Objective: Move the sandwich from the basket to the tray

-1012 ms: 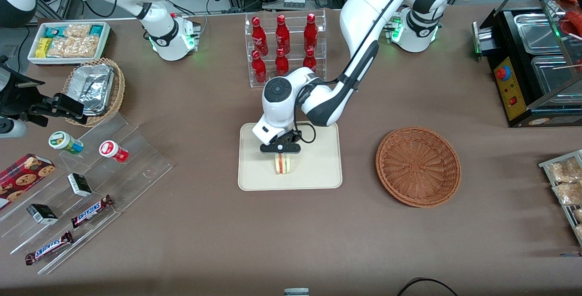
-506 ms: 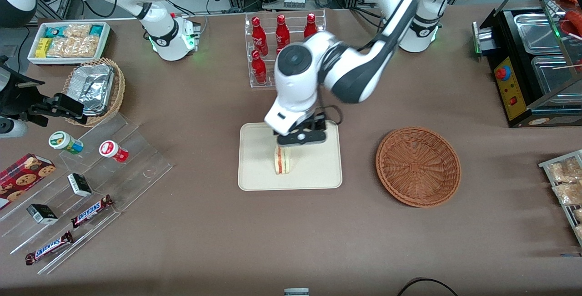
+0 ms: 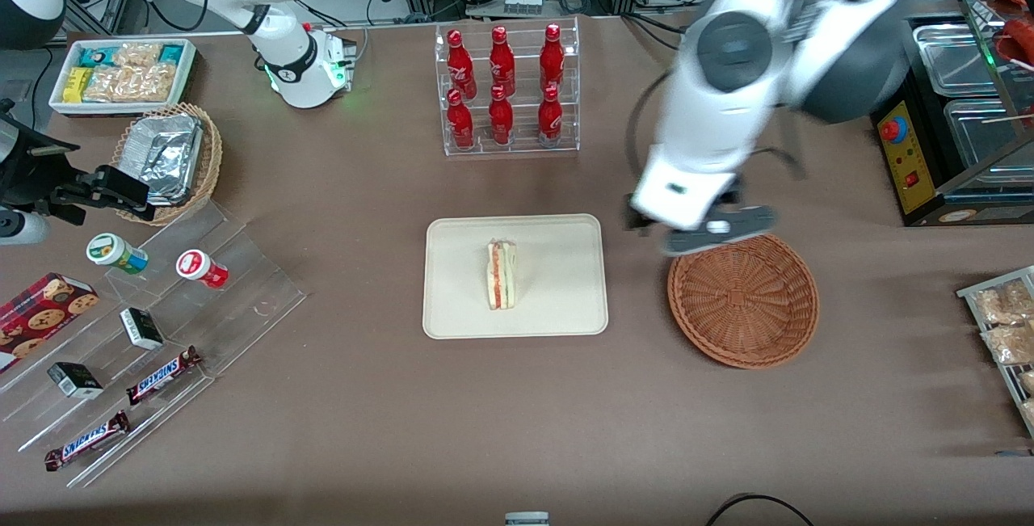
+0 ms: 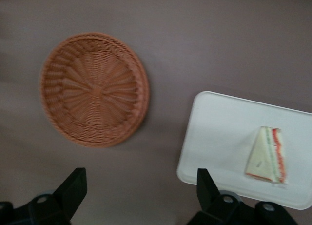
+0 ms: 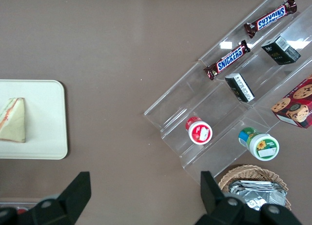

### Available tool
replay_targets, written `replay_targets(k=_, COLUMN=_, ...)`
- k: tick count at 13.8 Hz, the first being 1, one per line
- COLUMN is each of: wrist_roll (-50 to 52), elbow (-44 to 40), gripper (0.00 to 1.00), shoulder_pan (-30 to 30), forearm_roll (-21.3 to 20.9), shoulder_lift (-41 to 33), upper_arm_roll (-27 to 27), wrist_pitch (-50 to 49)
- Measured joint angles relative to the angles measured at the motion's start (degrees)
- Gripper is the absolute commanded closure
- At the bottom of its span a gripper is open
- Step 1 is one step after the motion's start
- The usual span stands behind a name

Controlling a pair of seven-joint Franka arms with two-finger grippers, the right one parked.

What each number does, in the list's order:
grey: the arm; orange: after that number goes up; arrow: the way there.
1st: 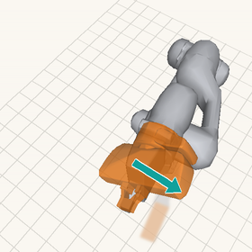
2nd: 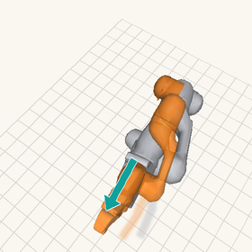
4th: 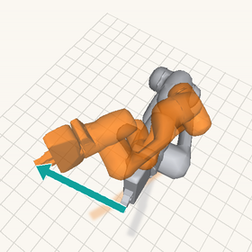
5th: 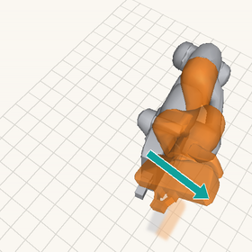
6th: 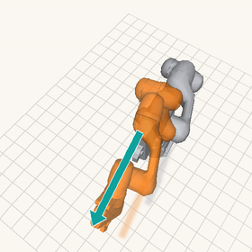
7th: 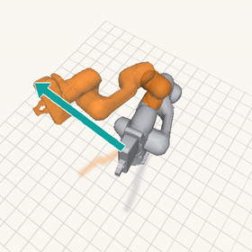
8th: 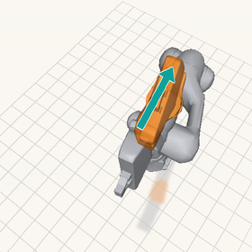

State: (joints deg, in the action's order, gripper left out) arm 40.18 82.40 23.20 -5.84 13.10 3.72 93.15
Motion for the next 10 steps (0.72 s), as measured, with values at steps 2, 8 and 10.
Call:
replay_targets(k=2, wrist_roll=-6.87, elbow=1.72, gripper=0.01, shoulder_pan=-4.96, forearm_roll=0.1, shoulder_lift=-3.06, upper_arm_roll=-0.04, wrist_pitch=-1.64)
replay_targets(k=8, wrist_roll=-32.68, elbow=3.24, gripper=0.01, shoulder_pan=-19.36, forearm_roll=4.17, shoulder_lift=-8.16, upper_arm_roll=-0.13, wrist_pitch=-7.43)
replay_targets(k=10, wrist_roll=-38.53, elbow=5.11, gripper=0.01, shoulder_pan=-21.74, forearm_roll=4.57, shoulder_lift=-10.5, upper_arm_roll=-0.23, wrist_pitch=-7.5)
